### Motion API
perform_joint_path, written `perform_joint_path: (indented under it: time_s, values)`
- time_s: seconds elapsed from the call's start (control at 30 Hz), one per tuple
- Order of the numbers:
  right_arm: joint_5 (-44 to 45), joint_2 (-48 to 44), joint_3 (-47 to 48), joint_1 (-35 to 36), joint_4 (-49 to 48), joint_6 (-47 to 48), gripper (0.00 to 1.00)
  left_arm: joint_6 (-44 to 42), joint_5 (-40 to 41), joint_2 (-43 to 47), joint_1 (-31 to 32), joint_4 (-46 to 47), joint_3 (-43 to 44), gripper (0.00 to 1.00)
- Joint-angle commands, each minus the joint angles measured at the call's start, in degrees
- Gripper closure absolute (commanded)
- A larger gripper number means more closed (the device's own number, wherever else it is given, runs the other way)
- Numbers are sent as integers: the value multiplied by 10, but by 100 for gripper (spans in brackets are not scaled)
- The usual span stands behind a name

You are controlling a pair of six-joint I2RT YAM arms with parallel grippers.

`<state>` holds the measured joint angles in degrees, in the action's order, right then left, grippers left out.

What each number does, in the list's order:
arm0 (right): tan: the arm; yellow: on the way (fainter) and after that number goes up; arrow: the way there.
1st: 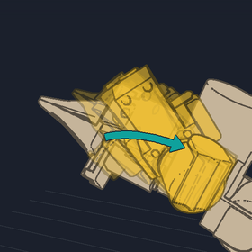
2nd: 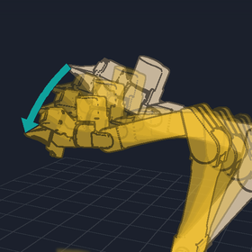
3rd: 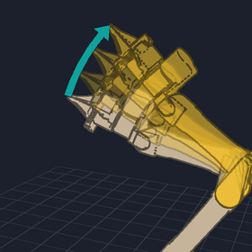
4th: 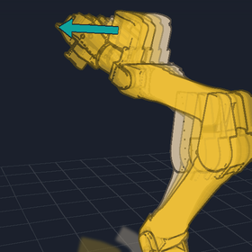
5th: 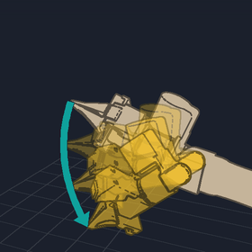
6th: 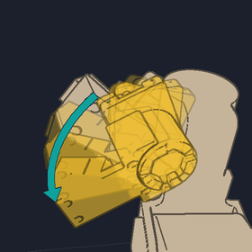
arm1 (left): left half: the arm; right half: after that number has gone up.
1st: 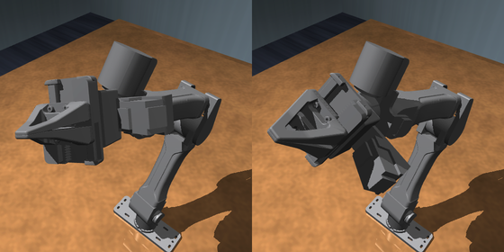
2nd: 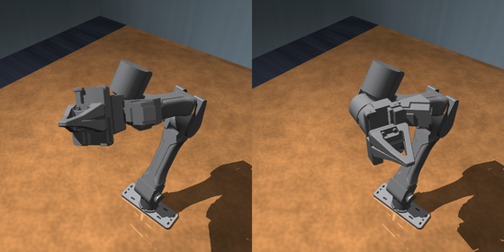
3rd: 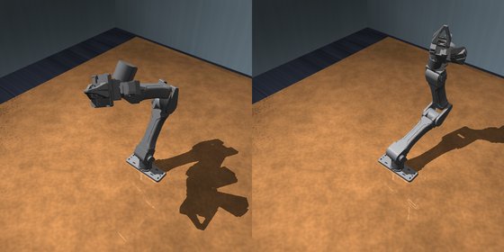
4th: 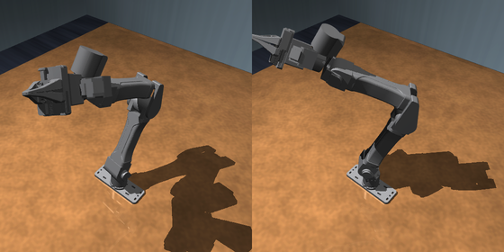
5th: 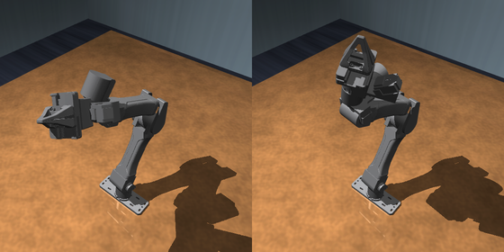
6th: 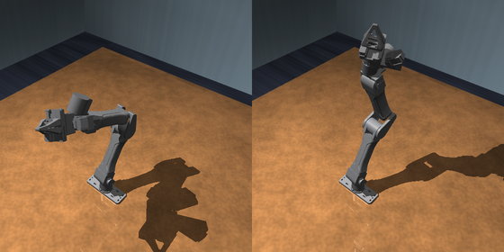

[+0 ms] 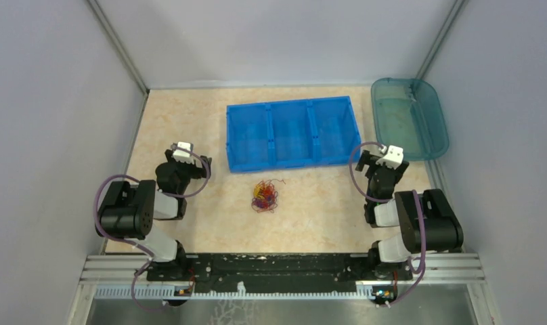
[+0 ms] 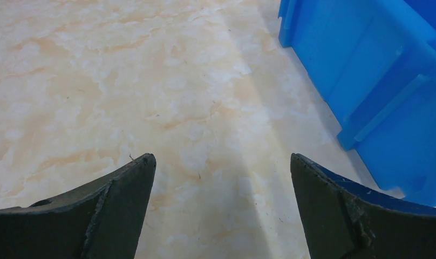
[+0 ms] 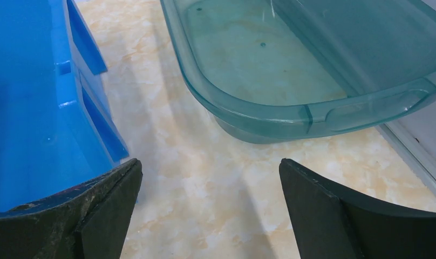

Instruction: Untangle the cables

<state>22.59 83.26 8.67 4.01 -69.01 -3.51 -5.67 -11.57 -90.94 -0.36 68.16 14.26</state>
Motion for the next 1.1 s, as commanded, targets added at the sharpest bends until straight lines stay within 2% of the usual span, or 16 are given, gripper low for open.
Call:
perform_joint_path:
  time_s: [0.0, 0.2, 0.33, 0.4, 0.47, 0.57, 0.6, 0.67, 0.77, 0.9, 0.97, 1.0, 1.03, 1.07]
  values:
    - [-6, -4, 10, 5, -22, 4, 1, 1, -4, 6, 4, 18, 3, 0]
    - [15, -18, -4, 3, -34, -7, 1, 1, -4, 5, 3, 17, 3, 0]
    - [-7, -38, -57, 4, -124, 6, 1, 9, -6, 10, 1, 30, -3, 0]
    - [11, -78, -77, 7, -131, 4, 1, 19, -24, 30, -10, 16, -3, 0]
    - [54, -159, -73, 7, -37, -26, 1, 12, -37, 78, -15, -97, 30, 0]
    - [114, -284, -28, 7, 231, -98, 1, -5, -55, 111, -18, -347, 135, 0]
    - [114, -309, -22, 7, 264, -111, 1, -9, -61, 116, -19, -399, 161, 0]
    - [99, -361, -22, 7, 294, -113, 1, -17, -75, 130, -24, -461, 194, 0]
    - [102, -430, -11, 7, 367, -175, 1, -27, -84, 160, -30, -519, 216, 0]
    - [140, -523, 9, 6, 495, -370, 1, -32, -108, 182, -36, -607, 267, 0]
    - [90, -558, 8, 0, 503, -393, 1, -33, -119, 173, -36, -669, 310, 0]
    - [31, -566, 7, -3, 483, -387, 1, -35, -122, 167, -37, -696, 330, 0]
    - [-20, -561, 17, -3, 475, -376, 1, -37, -125, 159, -37, -723, 350, 0]
    - [-60, -537, 43, -3, 510, -372, 1, -38, -124, 154, -38, -742, 364, 0]
